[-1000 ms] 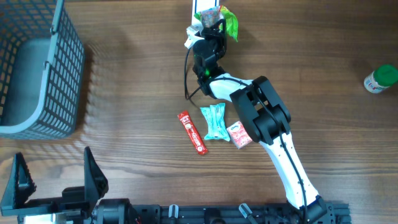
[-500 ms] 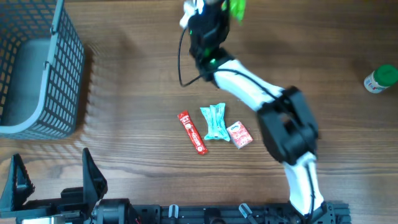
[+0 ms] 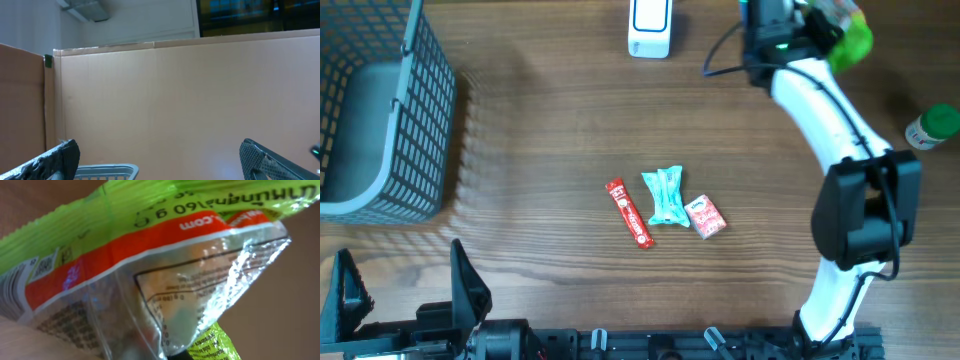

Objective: Scan the item barcode
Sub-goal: 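Carry the snack bag right and release it beside the jar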

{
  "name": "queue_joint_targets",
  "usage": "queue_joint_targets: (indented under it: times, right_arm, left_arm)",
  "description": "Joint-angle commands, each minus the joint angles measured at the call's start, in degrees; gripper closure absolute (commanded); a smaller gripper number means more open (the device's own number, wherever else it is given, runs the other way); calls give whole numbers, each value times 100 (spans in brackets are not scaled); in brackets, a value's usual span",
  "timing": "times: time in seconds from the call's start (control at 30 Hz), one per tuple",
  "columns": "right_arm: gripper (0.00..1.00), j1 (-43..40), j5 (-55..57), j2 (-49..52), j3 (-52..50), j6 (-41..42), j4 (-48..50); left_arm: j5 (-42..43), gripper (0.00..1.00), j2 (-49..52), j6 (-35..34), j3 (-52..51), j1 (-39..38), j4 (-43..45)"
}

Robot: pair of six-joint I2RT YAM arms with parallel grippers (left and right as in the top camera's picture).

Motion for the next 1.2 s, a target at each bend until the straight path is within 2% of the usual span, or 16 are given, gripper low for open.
queue_joint_targets:
  times: [0.0, 0.13, 0.27, 0.4, 0.63, 0.8, 0.93, 0.97, 1.0, 1.03, 1.1, 1.17]
  right_arm:
    - [96, -673, -1067, -55, 48, 2629, -369]
    - [96, -1392, -1543, -55, 39, 3303, -516]
    - [96, -2085, -2203, -42, 39, 3532, -522]
    - [96, -2531, -2345, 151, 39, 4232, -804]
    - [96, -2356, -2299, 269, 33, 5775, -1349]
    - [96, -2319, -2487, 426, 33, 7388, -1915]
    - [95, -2319, -2730, 776, 33, 7477, -1978]
    - [92, -2319, -2732, 863, 33, 7482, -1998]
    - [84, -2319, -2730, 953, 33, 7497, -2026]
    - [72, -2319, -2732, 1034, 33, 7615, -2083]
    - [56, -2319, -2774, 1075, 33, 7807, -2168]
    - [19, -2319, -2911, 1064, 35, 7925, -2188]
  left_arm:
    - [28, 0, -28, 2, -20, -28, -31]
    - [28, 0, -28, 2, -20, -28, -76]
    - [28, 0, -28, 2, -20, -28, -146]
    - [28, 0, -28, 0, -20, -28, -317]
    - [28, 0, -28, 2, -20, -28, -369]
    - [26, 0, -28, 0, -20, -28, -378]
    - [26, 0, -28, 2, -20, -28, -424]
    - [26, 0, -28, 2, -20, -28, -437]
    - [28, 0, -28, 4, -20, -28, -461]
    - [26, 0, -28, 4, -20, -28, -479]
    - [26, 0, -28, 4, -20, -28, -507]
    - [26, 0, -31, 4, -20, -28, -544]
